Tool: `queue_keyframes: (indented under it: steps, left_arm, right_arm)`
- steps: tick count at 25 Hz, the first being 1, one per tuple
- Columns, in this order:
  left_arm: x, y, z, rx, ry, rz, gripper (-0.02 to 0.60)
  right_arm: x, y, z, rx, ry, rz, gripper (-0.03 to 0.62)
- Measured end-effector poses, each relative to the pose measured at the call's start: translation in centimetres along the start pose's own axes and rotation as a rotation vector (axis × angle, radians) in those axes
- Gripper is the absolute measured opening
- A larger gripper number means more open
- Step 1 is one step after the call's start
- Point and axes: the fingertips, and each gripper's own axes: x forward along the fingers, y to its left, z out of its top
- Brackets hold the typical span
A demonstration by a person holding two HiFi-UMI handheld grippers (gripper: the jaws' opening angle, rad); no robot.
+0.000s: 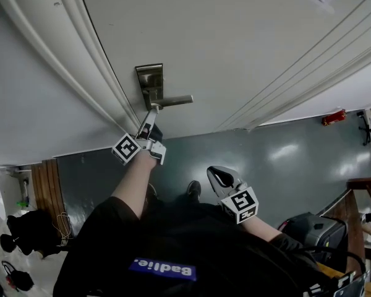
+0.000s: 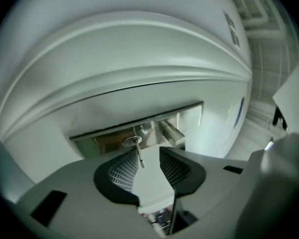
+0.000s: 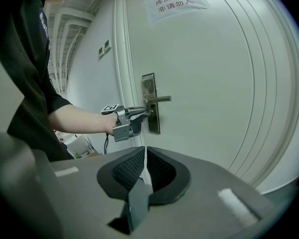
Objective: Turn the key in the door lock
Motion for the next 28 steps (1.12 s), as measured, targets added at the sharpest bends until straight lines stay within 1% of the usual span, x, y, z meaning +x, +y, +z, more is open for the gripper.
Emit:
queue_keyframes:
  steps: [1, 3, 4, 7, 9, 10, 12, 13, 14, 15, 17, 19, 21, 22, 24, 26, 28]
  left_arm:
    - [-0.5, -0.6, 0.3, 0.139, 0.022, 0.030, 0.131]
    - [-1.4, -1.9, 0.7, 0.471, 0.066, 0.091, 0.140]
    - [-1.6, -2.4, 0.5, 0.648, 0.106, 0.124, 0.140]
    - [-1.3, -1.9, -1.3, 1.166, 0.295, 0.252, 0.140]
    - [-0.9, -1.4, -1.9, 1.496, 0.395, 0.327, 0.140]
    - [-0.7, -1.4, -2.1, 1.648, 0.434, 0.347, 0.140]
    - [-0.2, -1.0, -2.5, 1.909, 0.529, 0.368, 0.140]
    - [0.0, -0.4, -2.7, 2.014, 0.588, 0.378, 0.140]
    - [0.1, 0.3, -2.8, 2.097, 0.638, 0.390, 0.140]
    - [0.2, 0.9, -2.8, 2.158, 0.670, 0.402, 0.140]
    - [0.6, 1.3, -2.6, 2.232, 0.686, 0.422, 0.140]
    - [1.3, 1.3, -2.7, 2.275, 0.686, 0.430, 0.138]
    - [1.7, 1.3, -2.8, 2.276, 0.680, 0.447, 0.094]
    - [1.8, 1.3, -2.8, 2.255, 0.667, 0.463, 0.089]
    - [1.7, 1.3, -2.6, 2.176, 0.624, 0.504, 0.081]
    - [1.6, 1.1, -2.3, 2.062, 0.572, 0.538, 0.075]
    - [1.5, 1.0, -2.1, 1.935, 0.522, 0.550, 0.071]
  right_arm:
    - [0.1, 0.1, 0.0, 0.005, 0.000, 0.006, 0.015]
    - [0.1, 0.0, -0.2, 0.015, 0.003, 0.008, 0.015]
    - [0.1, -0.1, -0.3, 0.017, 0.006, 0.005, 0.015]
    - [0.3, -0.4, -0.5, 0.009, 0.019, -0.012, 0.015]
    - [0.3, -0.6, -0.7, -0.004, 0.035, -0.032, 0.015]
    - [0.3, -0.8, -0.9, -0.008, 0.045, -0.039, 0.015]
    - [0.3, -0.9, -1.4, -0.007, 0.063, -0.043, 0.015]
    - [0.3, -1.0, -1.6, -0.005, 0.068, -0.044, 0.015]
    - [0.2, -1.1, -1.7, -0.004, 0.071, -0.046, 0.015]
    - [0.1, -1.2, -1.8, -0.004, 0.072, -0.050, 0.015]
    - [-0.1, -1.6, -1.8, -0.009, 0.074, -0.064, 0.014]
    - [-0.3, -2.0, -2.0, -0.010, 0.081, -0.080, 0.014]
    - [-0.4, -2.4, -2.3, -0.007, 0.089, -0.090, 0.014]
    - [-0.5, -2.5, -2.4, -0.007, 0.090, -0.094, 0.014]
    - [-0.7, -2.8, -2.4, -0.010, 0.089, -0.101, 0.012]
    - [-0.9, -3.1, -2.3, -0.010, 0.085, -0.108, 0.011]
    - [-1.2, -3.4, -2.3, -0.011, 0.080, -0.113, 0.008]
